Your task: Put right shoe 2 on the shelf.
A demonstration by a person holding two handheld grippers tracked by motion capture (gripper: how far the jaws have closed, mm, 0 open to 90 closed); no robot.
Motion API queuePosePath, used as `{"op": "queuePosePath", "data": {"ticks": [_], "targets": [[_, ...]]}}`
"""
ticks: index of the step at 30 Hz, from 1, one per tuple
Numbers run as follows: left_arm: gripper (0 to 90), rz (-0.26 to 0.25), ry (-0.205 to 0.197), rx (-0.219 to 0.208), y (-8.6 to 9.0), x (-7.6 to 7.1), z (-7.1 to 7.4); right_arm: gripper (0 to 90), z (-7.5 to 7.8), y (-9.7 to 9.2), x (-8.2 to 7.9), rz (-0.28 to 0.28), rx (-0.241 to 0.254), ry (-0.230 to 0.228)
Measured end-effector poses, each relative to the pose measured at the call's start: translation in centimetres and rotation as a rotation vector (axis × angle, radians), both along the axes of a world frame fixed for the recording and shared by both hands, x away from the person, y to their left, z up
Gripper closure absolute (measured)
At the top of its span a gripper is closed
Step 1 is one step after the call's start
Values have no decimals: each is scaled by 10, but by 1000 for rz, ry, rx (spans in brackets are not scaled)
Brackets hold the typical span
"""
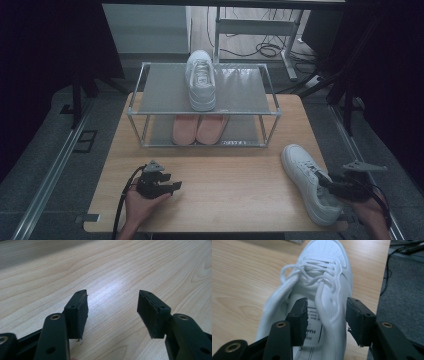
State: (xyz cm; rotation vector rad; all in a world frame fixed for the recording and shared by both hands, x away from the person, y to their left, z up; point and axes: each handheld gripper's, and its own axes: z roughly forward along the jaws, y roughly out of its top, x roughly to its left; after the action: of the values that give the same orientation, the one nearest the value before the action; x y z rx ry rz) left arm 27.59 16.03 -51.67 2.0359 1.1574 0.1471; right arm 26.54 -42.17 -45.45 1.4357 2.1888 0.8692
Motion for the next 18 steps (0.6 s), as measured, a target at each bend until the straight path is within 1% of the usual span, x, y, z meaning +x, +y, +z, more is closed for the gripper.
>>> {"op": "queuePosePath", "data": {"ticks": [3, 6, 8, 13, 15, 17, 18], "targets": [[421, 3, -2, -1, 1, 0, 0, 547, -7, 3, 10, -20, -29, 15], [421, -2, -4, 0, 2, 0, 0, 602, -13, 2, 15, -46, -26, 29], [421, -5, -3, 2, 2, 1, 0, 642, -14, 0, 16, -56, -22, 31], [419, -5, 1, 2, 1, 0, 0, 770, -14, 3, 17, -70, -68, 28], [419, -4, 0, 2, 1, 0, 0, 799, -13, 4, 17, -80, -80, 26], [419, -4, -2, 3, 2, 1, 0, 812, -14, 4, 17, -89, -73, 21], [418, -3, -2, 3, 2, 1, 0, 815, -14, 3, 16, -97, -62, 19]]}}
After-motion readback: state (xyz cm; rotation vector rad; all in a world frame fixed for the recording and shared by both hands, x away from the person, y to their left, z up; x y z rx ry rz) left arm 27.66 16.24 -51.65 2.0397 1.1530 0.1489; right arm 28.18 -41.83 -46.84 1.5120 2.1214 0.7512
